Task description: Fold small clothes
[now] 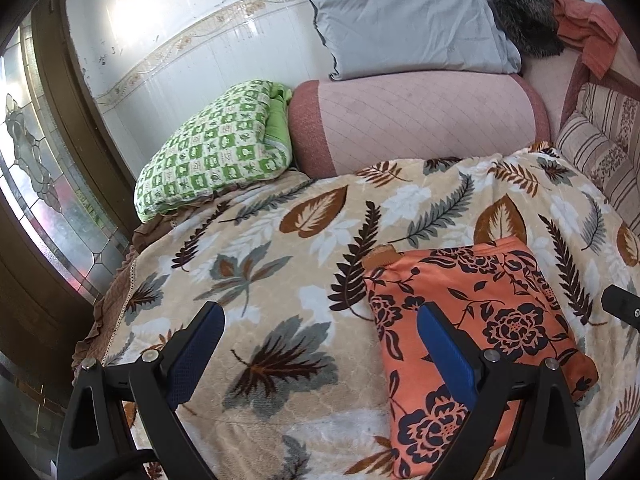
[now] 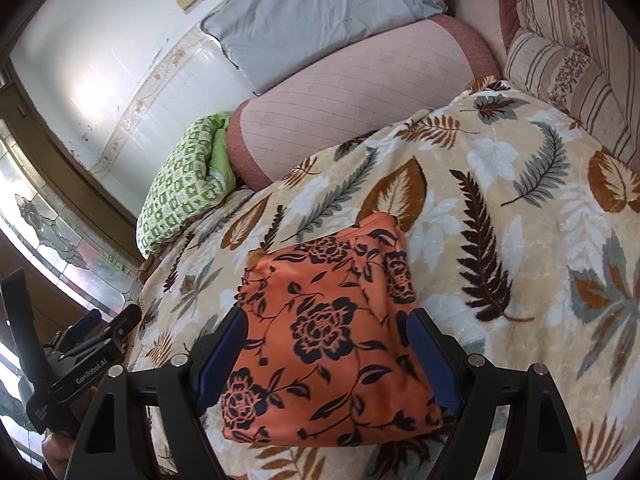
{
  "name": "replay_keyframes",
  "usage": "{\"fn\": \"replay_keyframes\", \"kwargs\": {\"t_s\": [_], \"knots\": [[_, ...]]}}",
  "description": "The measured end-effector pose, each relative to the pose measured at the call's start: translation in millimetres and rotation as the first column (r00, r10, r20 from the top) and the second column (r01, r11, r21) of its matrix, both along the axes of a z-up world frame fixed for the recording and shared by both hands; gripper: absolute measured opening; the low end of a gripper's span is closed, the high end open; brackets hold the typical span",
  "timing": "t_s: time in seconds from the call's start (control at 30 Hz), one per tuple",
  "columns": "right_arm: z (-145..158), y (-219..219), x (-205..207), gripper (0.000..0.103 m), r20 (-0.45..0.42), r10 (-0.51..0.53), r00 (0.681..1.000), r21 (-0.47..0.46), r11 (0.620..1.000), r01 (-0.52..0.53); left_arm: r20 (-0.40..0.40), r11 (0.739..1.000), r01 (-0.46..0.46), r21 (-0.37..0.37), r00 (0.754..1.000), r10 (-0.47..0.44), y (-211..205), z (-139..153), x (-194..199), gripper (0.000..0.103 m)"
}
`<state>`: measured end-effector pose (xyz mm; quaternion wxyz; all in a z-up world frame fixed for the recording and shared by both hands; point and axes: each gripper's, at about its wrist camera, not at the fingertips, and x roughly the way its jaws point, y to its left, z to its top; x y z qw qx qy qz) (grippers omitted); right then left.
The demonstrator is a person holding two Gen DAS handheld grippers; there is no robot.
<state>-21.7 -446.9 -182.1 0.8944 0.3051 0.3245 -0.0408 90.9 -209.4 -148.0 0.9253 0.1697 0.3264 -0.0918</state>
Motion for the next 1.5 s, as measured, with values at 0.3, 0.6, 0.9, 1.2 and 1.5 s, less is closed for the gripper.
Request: {"fn": "replay_keyframes", "kwargs": {"t_s": [0.3,0.6,0.9,1.2,1.5], "knots": [[-16.4,-10.2,16.4,0.085,-0.039,0.024,0.999,0.003,1.000,-0.024,-0.076,0.999,0.037,-0.024,0.996,-0.039,-13.3,-21.3,17.2,0.097],[-84.7,-55.3,52.4,0.085,-0.185,0.057,0.981,0.107,0.994,-0.038,-0.502,0.958,0.125,-0.259,0.830,-0.244,-27.4,-128.0,74.4,0.097],[-114.8,-76.7,72.4,0.084,-0.165,0.123,0.979,0.282,0.957,-0.073,-0.522,0.927,0.095,-0.364,0.803,-0.287,-19.4,-132.5,84.4,0.097],[-115.6,-74.8,71.1,0.084,-0.135,0.164,0.977,0.349,0.931,-0.108,-0.499,0.943,0.124,-0.308,0.823,-0.271,-22.4,-128.2,71.3,0.097],[-114.9,-69.8,64.7,0.084,-0.127,0.213,0.969,0.399,0.905,-0.146,-0.413,0.965,0.145,-0.221,0.882,-0.227,-20.9,-110.0,64.9,0.097]]}}
